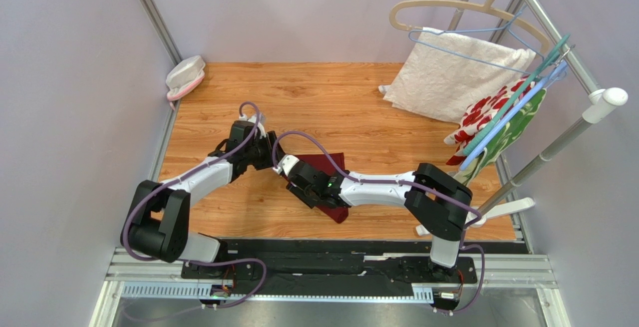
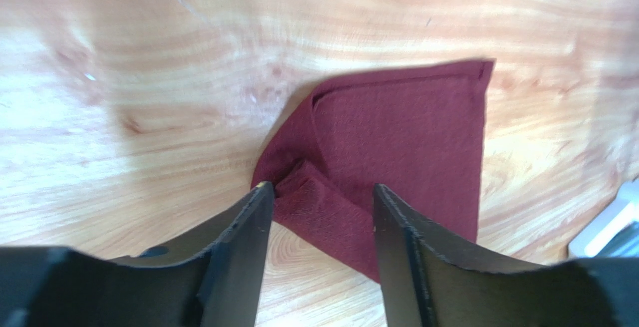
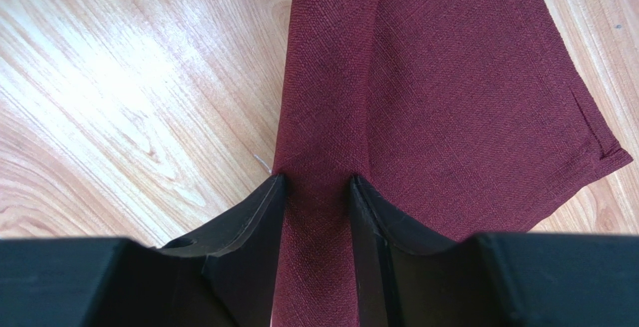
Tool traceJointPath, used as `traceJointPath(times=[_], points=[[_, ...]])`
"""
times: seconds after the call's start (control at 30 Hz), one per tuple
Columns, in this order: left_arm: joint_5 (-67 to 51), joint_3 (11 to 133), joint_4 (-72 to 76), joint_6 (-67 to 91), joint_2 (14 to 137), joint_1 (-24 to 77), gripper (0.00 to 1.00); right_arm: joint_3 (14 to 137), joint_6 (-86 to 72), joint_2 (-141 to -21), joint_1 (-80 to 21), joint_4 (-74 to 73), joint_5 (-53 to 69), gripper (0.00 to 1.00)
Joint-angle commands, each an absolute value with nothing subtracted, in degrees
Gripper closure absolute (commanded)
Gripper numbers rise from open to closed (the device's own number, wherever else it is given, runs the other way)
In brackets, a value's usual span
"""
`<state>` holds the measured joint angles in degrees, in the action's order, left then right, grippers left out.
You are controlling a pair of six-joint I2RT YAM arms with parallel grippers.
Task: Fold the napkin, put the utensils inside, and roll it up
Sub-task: Roll the napkin with the utensil
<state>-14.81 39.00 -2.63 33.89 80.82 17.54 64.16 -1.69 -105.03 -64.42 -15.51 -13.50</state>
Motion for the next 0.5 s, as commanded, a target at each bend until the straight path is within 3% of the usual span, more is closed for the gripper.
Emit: traceJointPath(times=[0.0, 0.37, 0.47], points=[[-10.2, 41.7, -5.9, 31.8, 76.4, 17.5, 0.39, 60.9, -4.4, -110.3, -64.5, -17.3, -8.8, 0.58], [-9.6, 38.5, -5.8, 31.6, 71.4, 15.5, 0.37, 59.0, -6.6, -114.2, -63.0, -16.8, -3.4, 0.53], [-10.4, 37.1, -4.7, 31.9, 70.1, 15.2, 0.37, 58.4, -6.9, -114.3, -61.4, -16.5, -0.9, 0.60]])
